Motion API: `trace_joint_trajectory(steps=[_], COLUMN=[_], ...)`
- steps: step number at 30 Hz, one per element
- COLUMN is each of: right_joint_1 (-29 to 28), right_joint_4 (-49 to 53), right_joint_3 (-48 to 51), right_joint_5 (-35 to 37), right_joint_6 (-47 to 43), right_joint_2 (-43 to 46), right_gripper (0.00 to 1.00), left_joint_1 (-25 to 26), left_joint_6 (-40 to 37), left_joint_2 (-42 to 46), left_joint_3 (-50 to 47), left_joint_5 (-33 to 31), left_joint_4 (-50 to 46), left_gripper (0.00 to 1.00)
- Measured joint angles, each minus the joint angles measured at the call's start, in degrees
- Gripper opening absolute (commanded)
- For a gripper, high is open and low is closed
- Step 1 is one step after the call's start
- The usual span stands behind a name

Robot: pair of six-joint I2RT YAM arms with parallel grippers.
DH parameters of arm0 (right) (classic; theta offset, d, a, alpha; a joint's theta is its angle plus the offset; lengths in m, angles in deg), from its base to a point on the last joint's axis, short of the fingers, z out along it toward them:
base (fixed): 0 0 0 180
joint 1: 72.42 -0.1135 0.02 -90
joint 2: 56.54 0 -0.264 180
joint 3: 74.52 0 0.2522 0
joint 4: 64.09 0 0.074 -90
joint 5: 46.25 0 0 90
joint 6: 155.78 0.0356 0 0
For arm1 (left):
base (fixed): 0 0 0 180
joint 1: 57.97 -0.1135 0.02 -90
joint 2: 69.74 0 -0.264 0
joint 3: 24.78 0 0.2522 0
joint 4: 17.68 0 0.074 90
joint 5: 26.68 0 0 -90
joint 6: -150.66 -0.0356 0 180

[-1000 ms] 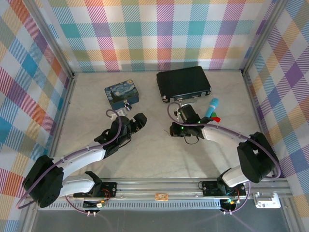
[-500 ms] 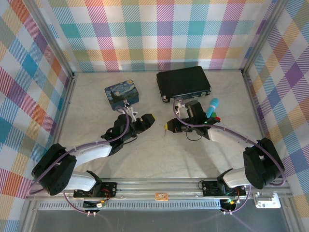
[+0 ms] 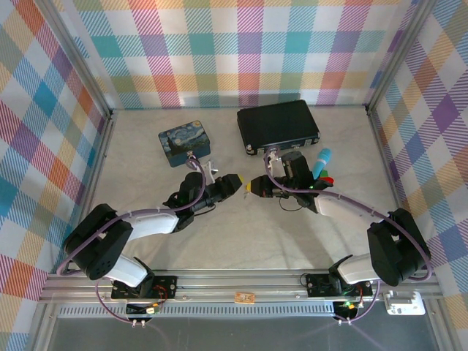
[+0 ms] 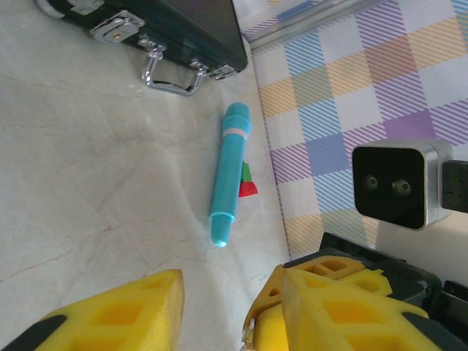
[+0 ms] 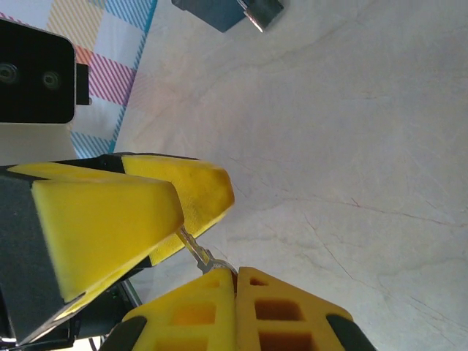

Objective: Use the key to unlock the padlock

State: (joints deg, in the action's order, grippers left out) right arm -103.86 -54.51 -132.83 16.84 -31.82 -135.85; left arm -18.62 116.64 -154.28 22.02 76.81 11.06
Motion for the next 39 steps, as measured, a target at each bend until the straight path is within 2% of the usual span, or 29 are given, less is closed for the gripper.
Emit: trace_joint_trajectory(steps=[7, 11, 20, 24, 27, 32, 39], right_joint_1=[0.04, 0.33, 1.53, 3.87, 6.54, 10.29, 11.67], right_joint_4=[-2.16, -2.64, 1.05, 4.83, 6.45, 5.16, -6.73], right_joint_3=[0.00, 0.00, -0.70, -1.86, -1.90, -1.49, 4.11], right_joint_5=[-0.59, -1.07, -1.01, -0.81, -1.44, -5.97, -14.58], right_joint_6=[1.49, 1.84, -1.51, -4.07, -5.40, -6.14, -3.76], right_joint_2=[-0.42, -0.81, -0.83, -0.61, 0.44, 3.30, 4.90], right_gripper=[0.00, 0.00, 0.52, 0.71, 0.80, 0.80, 0.72], left_joint_1=[0.44, 0.42, 0.24, -1.03, -2.32, -3.56, -4.04], left_joint_6=[0.50, 0.59, -3.56, -7.67, -11.37, -17.42, -20.98], left_joint_2=[-0.50, -0.61, -0.70, -0.68, -0.50, -0.42, -0.35], left_joint_3=[0.61, 0.66, 2.67, 4.63, 6.88, 10.47, 11.17], left_joint_5=[0.55, 0.39, 0.46, 1.84, 3.74, 7.76, 14.64], left_joint_4=[1.27, 1.18, -2.12, -6.71, -10.73, -15.52, -15.82], left_gripper=[0.00, 0.00, 0.00, 0.00, 0.00, 0.00, 0.00])
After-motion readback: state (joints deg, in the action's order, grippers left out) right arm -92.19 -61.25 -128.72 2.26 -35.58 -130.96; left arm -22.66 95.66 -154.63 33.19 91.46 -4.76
